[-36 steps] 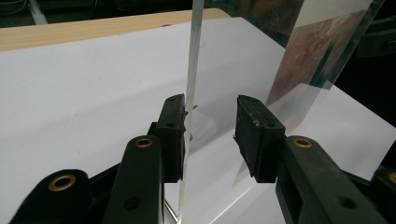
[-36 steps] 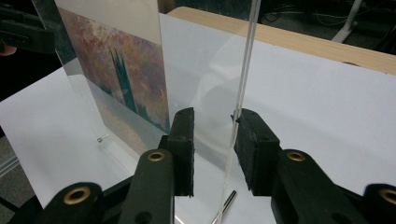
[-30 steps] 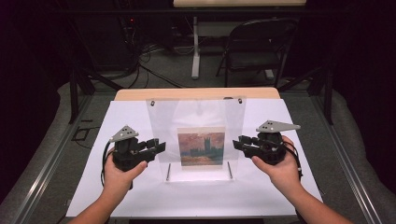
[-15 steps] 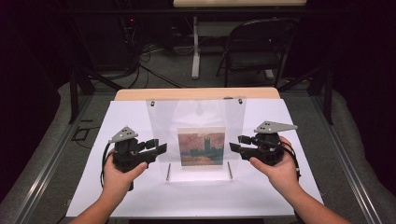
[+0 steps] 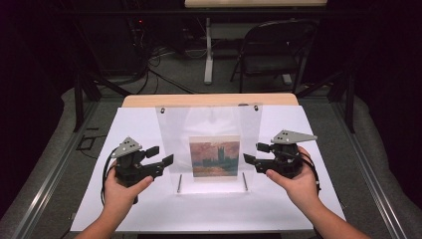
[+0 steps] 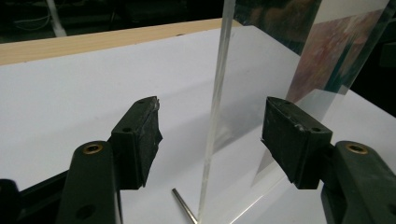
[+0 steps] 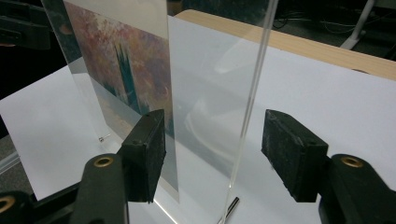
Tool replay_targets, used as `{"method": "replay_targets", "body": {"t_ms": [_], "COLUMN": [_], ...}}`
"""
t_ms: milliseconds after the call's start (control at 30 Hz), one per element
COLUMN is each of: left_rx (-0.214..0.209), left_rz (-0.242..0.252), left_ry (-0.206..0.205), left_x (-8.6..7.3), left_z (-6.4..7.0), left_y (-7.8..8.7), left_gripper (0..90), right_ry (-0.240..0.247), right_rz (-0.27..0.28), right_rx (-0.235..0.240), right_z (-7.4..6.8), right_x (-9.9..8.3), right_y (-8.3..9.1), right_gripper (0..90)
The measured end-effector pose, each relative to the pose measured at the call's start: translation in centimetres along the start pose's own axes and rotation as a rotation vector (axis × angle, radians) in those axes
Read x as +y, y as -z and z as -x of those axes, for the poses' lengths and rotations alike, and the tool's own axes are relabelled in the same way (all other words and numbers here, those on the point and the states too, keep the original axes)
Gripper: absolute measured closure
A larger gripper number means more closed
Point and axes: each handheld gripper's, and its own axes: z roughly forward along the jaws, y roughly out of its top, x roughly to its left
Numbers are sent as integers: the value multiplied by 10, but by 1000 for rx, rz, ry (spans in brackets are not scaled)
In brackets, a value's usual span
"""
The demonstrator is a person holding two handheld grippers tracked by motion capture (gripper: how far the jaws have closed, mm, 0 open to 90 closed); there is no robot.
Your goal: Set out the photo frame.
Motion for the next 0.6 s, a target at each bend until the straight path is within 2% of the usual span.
{"method": "replay_targets", "body": {"t_ms": [333, 500, 600], "left_rx": [33, 68, 88], "left_rz": [16, 9, 0], "left_ry": [-6, -17, -5], "left_x": [-8, -12, -18], "left_z": [-5, -10, -15], "left_y": [19, 28, 33], "left_gripper": [353, 353, 353], "right_ry": [-33, -33, -25], "right_rz": [34, 71, 78], "right_rx": [-16, -44, -74], "right_z": [9, 13, 16], "right_x": [-7, -12, -17], "right_y": [17, 32, 38], "right_gripper": [388, 376, 375]}}
